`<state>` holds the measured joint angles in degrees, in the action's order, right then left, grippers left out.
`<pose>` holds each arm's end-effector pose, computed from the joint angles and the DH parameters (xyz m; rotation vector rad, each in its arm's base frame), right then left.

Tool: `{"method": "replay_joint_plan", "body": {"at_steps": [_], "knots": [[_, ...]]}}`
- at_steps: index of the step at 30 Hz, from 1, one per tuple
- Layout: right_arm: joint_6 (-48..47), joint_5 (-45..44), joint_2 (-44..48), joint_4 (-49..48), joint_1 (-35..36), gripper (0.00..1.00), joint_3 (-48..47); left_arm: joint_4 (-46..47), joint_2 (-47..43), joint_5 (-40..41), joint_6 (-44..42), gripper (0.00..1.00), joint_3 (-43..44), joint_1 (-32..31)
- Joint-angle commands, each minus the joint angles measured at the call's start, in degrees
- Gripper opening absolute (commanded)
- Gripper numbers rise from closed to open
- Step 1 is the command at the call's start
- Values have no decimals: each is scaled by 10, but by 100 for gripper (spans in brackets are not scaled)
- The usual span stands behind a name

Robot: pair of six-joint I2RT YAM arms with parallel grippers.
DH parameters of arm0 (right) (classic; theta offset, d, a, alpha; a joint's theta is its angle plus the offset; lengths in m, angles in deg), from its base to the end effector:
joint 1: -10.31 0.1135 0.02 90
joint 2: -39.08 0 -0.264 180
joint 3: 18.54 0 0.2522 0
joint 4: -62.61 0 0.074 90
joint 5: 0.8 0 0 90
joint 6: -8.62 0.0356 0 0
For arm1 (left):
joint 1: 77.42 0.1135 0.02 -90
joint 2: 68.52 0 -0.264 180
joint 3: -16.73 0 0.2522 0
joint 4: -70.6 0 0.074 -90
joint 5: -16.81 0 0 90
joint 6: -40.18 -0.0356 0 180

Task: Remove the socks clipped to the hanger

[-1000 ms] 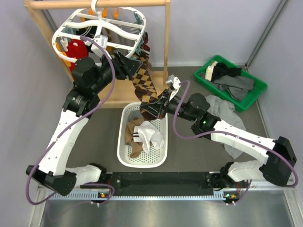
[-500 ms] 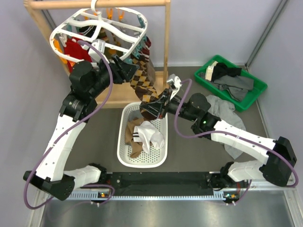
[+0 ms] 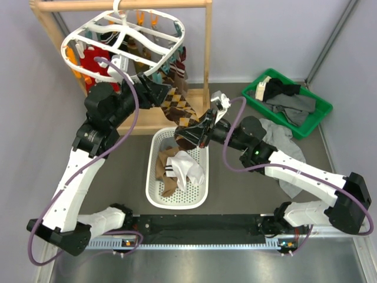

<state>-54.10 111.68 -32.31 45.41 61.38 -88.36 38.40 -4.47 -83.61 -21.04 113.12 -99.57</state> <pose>0.1721 0.2348 0.3856 -0.6541 1.3076 1.3956 0.2074 -0.0914 0.4861 0.0543 1.6304 -0.8339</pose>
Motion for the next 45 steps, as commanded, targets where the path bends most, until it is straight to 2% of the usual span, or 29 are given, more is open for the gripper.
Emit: {"method": "replay_joint_plan", "body": {"at_steps": [1, 5, 14, 22, 32, 36, 45], "knots": [[17, 11, 18, -45, -8, 0, -30, 70, -35, 10, -10, 72, -43, 3], [22, 14, 10, -49, -10, 0, -34, 137, -66, 27, -21, 74, -86, 4], [32, 23, 9, -53, -9, 0, -34, 160, -48, 40, -28, 74, -96, 3], [45, 48, 2, -60, -9, 0, -37, 238, -38, 3, -31, 75, -108, 4], [63, 80, -5, -74, -9, 0, -37, 303, -22, 18, -26, 74, -130, 4], [69, 88, -11, -76, -10, 0, -42, 311, -17, 37, -34, 72, -128, 4], [81, 94, -21, -82, -9, 0, -51, 326, -17, 27, -4, 70, -133, 4]]}}
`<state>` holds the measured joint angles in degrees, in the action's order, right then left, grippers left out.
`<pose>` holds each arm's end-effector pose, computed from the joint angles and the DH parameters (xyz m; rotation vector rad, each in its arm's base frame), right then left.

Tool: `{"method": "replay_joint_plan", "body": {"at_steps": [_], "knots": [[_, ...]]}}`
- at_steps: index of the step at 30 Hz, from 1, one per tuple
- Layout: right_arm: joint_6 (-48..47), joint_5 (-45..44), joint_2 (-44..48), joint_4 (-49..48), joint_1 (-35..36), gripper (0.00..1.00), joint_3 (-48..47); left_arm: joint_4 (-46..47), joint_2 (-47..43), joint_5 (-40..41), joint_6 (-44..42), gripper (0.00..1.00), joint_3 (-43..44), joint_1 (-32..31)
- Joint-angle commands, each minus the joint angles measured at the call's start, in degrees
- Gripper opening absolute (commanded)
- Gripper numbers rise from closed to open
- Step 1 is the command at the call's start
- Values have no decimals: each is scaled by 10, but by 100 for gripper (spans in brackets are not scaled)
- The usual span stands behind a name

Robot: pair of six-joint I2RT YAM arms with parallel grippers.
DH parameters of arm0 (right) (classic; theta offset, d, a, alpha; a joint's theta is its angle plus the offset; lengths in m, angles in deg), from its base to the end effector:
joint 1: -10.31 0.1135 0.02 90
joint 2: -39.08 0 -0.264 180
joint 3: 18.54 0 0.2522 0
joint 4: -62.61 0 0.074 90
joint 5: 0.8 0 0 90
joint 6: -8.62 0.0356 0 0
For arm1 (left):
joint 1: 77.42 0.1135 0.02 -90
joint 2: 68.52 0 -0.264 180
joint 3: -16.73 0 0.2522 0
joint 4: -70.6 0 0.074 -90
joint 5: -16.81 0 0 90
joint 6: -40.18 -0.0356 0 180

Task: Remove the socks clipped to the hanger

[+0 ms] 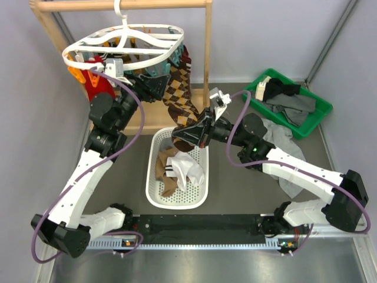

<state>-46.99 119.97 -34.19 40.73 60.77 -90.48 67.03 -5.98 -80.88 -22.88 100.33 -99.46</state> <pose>0.1732 0.2384 0.3972 -0.7131 1.2508 1.5744 0.2187 -0.0937 0.4712 0.0638 1.3103 -0.8183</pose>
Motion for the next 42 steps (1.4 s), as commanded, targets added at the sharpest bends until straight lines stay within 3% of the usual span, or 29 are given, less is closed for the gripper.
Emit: {"method": "replay_joint_plan", "body": {"at_steps": [1, 9, 15, 20, 42], "knots": [[11, 11, -2, -36, -3, 0, -31, 29, -8, 3, 27, 70, -3, 3], [16, 5, -1, -41, -3, 0, -31, -46, -59, 4, 101, 73, -23, 3], [20, 3, 8, -43, -3, 0, -29, -146, -62, -27, 141, 73, 48, 2], [27, 3, 13, -49, -3, 0, -28, -120, -59, -66, 178, 73, 74, 3], [25, 9, 16, -34, -3, 0, -38, -106, 26, -13, 57, 72, 112, 2]]}}
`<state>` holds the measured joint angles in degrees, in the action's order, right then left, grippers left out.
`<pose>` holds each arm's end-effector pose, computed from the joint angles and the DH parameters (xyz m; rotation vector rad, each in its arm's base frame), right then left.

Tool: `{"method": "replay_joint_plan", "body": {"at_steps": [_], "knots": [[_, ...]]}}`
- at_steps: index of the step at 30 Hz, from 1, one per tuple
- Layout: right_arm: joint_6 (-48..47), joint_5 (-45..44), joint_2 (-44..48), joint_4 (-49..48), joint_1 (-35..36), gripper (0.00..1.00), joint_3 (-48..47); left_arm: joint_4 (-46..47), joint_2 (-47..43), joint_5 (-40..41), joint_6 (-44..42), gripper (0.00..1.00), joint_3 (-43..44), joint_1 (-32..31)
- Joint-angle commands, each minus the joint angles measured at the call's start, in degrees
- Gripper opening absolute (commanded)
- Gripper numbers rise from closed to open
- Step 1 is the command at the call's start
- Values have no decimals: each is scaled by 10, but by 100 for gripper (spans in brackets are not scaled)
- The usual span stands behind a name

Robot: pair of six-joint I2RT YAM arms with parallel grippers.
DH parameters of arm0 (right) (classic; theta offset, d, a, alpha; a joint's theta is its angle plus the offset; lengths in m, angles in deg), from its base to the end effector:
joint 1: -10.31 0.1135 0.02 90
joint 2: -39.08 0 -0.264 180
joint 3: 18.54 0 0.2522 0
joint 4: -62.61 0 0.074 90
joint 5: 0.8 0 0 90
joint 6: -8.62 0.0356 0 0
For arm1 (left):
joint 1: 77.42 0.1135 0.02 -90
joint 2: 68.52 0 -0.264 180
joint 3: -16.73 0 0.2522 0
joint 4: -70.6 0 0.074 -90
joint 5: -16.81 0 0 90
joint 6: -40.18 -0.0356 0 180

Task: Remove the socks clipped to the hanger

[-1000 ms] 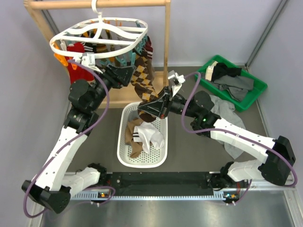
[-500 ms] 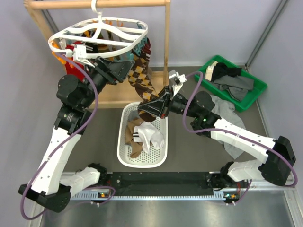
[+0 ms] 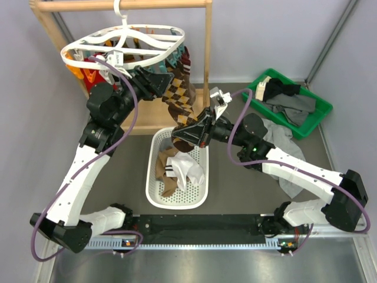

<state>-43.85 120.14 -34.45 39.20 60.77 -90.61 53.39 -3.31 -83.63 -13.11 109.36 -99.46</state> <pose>0.1732 0.2386 0.3993 -0.6868 1.2516 1.6220 0.2205 -0.0962 0.4886 -0.0281 1.4669 -0.9719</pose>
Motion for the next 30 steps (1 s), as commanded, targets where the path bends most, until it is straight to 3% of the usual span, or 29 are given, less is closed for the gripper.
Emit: {"method": "replay_joint_plan", "body": {"at_steps": [1, 13, 30], "knots": [[-7, 7, 19, -17, -3, 0, -37, 30, 0, 13, -44, 72, 20, 3], [6, 40, 9, -32, -4, 0, -44, 71, 4, -25, -96, 73, 16, 6], [132, 124, -37, -193, -14, 0, -35, 194, -3, -169, 70, 71, -49, 78]]}}
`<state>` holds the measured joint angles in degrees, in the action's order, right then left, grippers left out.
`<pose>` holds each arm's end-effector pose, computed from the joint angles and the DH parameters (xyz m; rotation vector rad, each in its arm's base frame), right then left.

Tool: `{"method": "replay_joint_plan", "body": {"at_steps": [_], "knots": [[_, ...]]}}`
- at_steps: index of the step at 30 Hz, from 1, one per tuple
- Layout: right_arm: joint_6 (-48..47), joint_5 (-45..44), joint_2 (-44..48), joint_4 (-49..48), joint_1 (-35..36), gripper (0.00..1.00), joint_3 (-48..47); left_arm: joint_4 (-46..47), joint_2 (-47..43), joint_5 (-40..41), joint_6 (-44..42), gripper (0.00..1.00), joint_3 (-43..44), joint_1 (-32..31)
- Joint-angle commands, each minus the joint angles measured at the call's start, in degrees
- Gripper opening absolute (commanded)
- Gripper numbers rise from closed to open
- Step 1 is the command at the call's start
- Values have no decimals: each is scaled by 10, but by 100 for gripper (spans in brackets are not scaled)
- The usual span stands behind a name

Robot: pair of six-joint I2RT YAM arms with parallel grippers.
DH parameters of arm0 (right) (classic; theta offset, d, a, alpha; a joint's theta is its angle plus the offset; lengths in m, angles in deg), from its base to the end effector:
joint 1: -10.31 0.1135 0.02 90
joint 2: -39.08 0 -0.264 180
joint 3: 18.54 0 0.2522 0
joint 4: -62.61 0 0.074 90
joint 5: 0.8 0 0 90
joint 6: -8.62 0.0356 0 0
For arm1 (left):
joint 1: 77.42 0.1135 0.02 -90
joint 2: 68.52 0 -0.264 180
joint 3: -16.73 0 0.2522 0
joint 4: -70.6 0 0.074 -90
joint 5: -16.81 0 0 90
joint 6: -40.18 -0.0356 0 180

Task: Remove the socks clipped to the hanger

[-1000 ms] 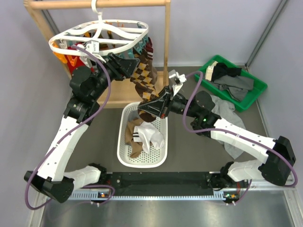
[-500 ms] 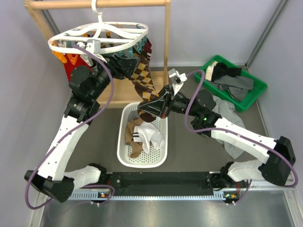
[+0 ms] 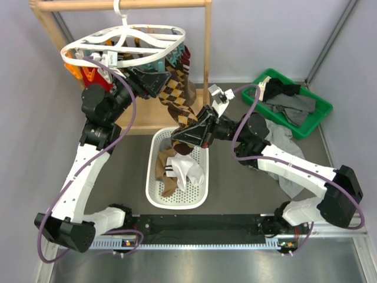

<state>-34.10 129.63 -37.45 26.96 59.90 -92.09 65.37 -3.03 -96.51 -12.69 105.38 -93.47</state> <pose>0.1740 0.2399 0.4117 -0.7817 1.1116 1.8179 0.2305 -0.0810 0.4857 0.1254 1.3520 -1.0448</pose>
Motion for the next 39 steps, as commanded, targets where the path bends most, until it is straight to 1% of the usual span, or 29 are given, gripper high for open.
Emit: {"method": "replay_joint_plan", "body": {"at_steps": [1, 6, 11, 18, 25, 28, 31, 33, 36, 39], "knots": [[36, 31, -8, -73, -5, 0, -20, 79, -3, -42, 73, 71, -10, 22], [40, 37, -8, -75, -5, 0, -21, 97, 2, -48, 96, 70, -15, 27], [42, 42, -10, -76, -5, 0, -23, 146, 8, -59, 143, 70, -33, 37], [47, 50, -14, -77, -6, 0, -28, 158, 10, -46, 168, 68, -37, 37], [50, 52, -18, -76, -6, 0, -30, 172, 23, -43, 218, 66, -36, 37], [50, 54, -18, -74, -5, 0, -31, 156, 24, -34, 223, 59, -29, 37], [47, 55, -18, -68, -6, 0, -32, 149, 28, -33, 227, 56, -23, 37], [47, 55, -19, -67, -5, 0, -33, 134, 30, -27, 227, 56, -18, 37], [47, 57, -21, -66, -5, 0, -32, 122, 29, -18, 229, 63, -14, 37], [47, 58, -22, -63, -5, 0, -33, 98, 29, -2, 229, 64, -6, 37]]}}
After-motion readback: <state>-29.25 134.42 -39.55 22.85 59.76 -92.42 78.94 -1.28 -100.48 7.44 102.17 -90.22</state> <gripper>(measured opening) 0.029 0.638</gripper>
